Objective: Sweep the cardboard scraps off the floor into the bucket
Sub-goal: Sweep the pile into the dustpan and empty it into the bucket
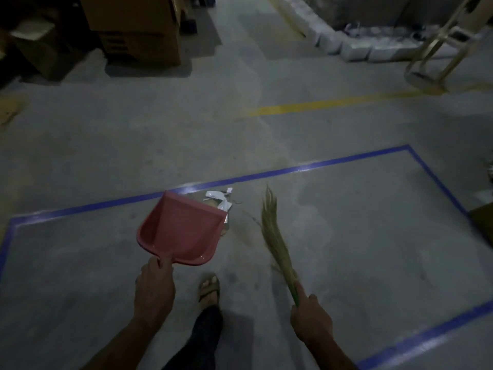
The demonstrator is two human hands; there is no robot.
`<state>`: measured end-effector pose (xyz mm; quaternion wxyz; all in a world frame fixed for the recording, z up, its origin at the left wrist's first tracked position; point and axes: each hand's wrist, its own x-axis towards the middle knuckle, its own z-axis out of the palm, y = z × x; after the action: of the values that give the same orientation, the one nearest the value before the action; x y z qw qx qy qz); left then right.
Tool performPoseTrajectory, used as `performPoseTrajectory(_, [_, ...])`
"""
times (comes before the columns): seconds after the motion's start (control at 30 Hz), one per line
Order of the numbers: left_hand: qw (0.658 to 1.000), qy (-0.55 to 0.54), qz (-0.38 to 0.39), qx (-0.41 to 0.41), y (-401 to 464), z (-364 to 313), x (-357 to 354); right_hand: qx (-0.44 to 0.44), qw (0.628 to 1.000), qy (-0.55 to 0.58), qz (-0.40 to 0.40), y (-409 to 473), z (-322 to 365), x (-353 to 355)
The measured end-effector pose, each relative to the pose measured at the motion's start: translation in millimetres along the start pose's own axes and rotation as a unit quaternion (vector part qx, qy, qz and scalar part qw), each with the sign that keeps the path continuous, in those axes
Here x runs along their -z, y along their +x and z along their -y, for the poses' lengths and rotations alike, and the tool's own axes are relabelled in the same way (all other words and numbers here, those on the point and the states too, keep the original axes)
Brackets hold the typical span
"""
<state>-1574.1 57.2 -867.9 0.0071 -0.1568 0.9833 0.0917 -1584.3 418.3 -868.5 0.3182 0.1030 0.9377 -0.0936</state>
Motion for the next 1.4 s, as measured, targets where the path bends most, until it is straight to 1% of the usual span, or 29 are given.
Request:
performPoseTrajectory(0.1, [0.999, -0.011, 0.037, -0.005, 73, -2, -58, -0.043, 0.999, -0.007, 0.028, 85, -1, -16])
performPoseTrajectory(0.2, [0.998, 0.012, 0.052, -0.036, 132, 5, -122, -0.097, 0.994, -0.004, 0.059, 166, -11, -42])
performPoseTrajectory(0.27, [0.996, 0.023, 0.069, -0.042, 163, 10, -162, -0.123, 0.989, 0.004, 0.084, 215, -18, -64])
performPoseTrajectory(0.33, [0.994, 0.037, 0.094, -0.033, 184, 15, -196, -0.112, 0.988, -0.002, 0.103, 255, -19, -85])
performPoseTrajectory(0.43, [0.990, 0.058, 0.128, -0.022, 201, 21, -234, -0.069, 0.987, -0.018, 0.147, 303, -5, -120])
performPoseTrajectory(0.53, [0.989, 0.056, 0.136, -0.006, 204, 26, -255, -0.018, 0.988, 0.000, 0.151, 331, 18, -142])
performPoseTrajectory(0.63, [0.990, 0.050, 0.132, 0.024, 201, 27, -262, 0.010, 0.990, 0.040, 0.135, 337, 37, -146])
performPoseTrajectory(0.77, [0.989, 0.032, 0.131, 0.061, 194, 31, -259, 0.046, 0.992, 0.050, 0.110, 335, 37, -133])
performPoseTrajectory(0.83, [0.987, 0.030, 0.137, 0.084, 192, 35, -256, 0.063, 0.993, 0.057, 0.085, 328, 31, -122])
performPoseTrajectory(0.97, [0.985, 0.021, 0.125, 0.118, 187, 42, -245, 0.092, 0.992, 0.087, 0.010, 303, 24, -106])
performPoseTrajectory(1.07, [0.983, 0.023, 0.126, 0.134, 178, 57, -239, 0.133, 0.986, 0.103, -0.006, 292, 34, -104])
performPoseTrajectory(1.13, [0.982, 0.022, 0.125, 0.140, 171, 70, -237, 0.169, 0.982, 0.087, 0.008, 296, 54, -104])
performPoseTrajectory(1.2, [0.980, 0.019, 0.121, 0.157, 163, 83, -236, 0.207, 0.975, 0.060, 0.050, 304, 88, -105])
performPoseTrajectory(1.27, [0.978, 0.017, 0.117, 0.170, 156, 99, -237, 0.230, 0.968, 0.031, 0.092, 315, 133, -110])
performPoseTrajectory(1.4, [0.975, 0.027, 0.129, 0.176, 141, 136, -249, 0.265, 0.956, -0.023, 0.124, 357, 226, -140])
